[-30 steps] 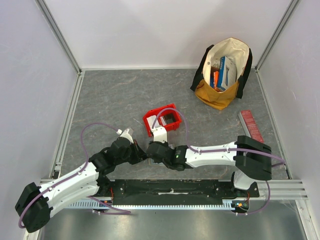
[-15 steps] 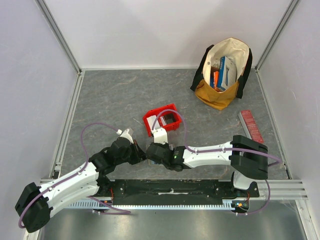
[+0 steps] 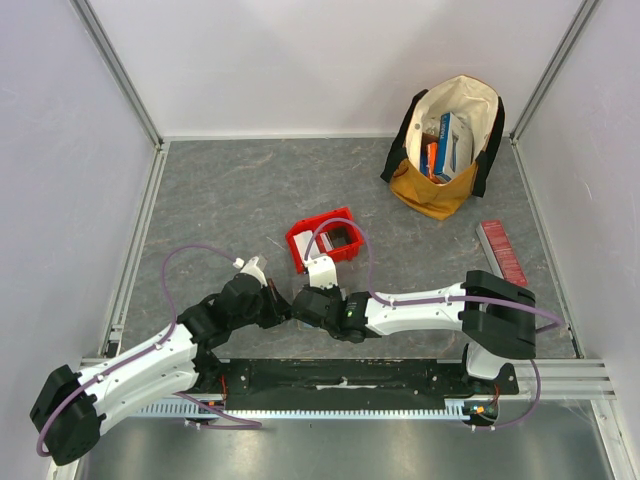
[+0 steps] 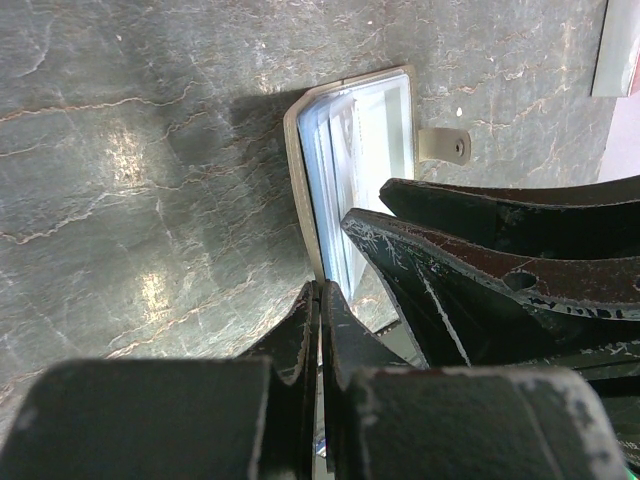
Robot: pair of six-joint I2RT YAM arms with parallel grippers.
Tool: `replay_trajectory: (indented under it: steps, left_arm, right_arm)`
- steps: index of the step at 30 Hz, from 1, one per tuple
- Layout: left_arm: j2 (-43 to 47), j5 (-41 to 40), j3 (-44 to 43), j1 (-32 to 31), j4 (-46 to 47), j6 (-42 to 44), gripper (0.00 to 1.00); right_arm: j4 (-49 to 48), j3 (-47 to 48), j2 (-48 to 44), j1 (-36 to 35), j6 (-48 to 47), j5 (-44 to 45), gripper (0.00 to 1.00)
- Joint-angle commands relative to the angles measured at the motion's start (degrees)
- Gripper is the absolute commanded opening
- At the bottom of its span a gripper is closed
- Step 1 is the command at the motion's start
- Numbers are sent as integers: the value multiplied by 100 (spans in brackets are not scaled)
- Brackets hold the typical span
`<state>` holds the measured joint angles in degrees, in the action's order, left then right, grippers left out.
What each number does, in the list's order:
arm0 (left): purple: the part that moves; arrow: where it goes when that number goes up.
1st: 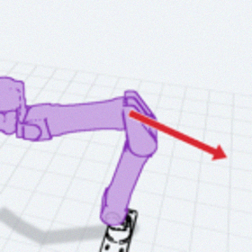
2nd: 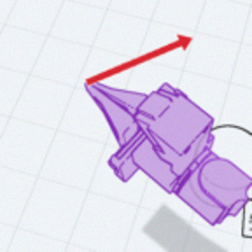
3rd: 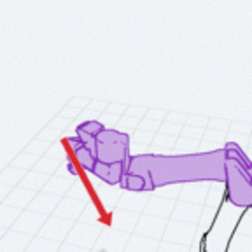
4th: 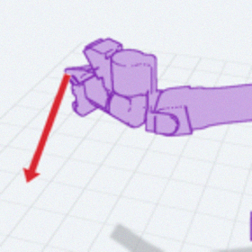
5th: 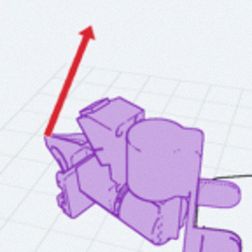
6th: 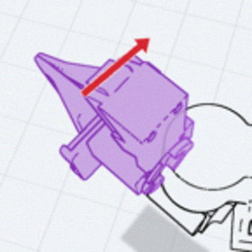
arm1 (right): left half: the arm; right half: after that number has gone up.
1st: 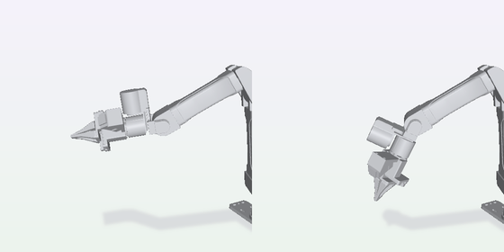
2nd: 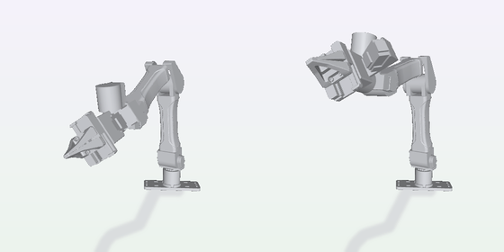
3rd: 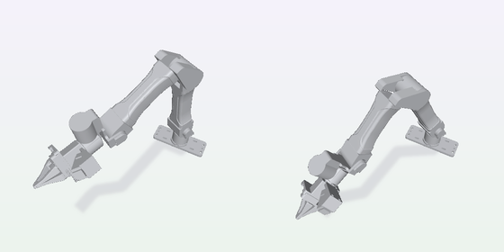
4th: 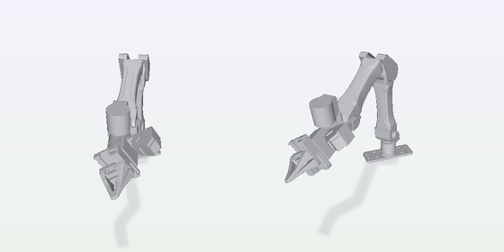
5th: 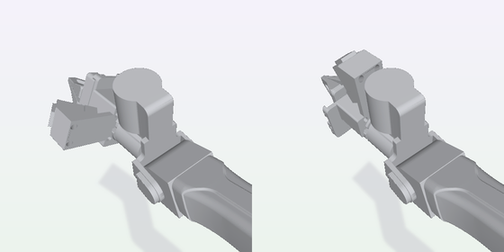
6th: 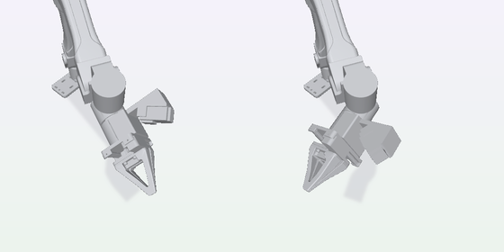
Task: Put the credit cards into the card holder
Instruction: Insert the credit card into the card holder.
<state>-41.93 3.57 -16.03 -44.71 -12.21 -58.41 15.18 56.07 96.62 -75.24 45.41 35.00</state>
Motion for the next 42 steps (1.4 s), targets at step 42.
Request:
replay_trajectory:
  steps: [42]
  left_arm:
    - [10,73,-207,15,183,190,2]
  right_arm:
    - [-639,-123,-275,-34,-6,-565,45]
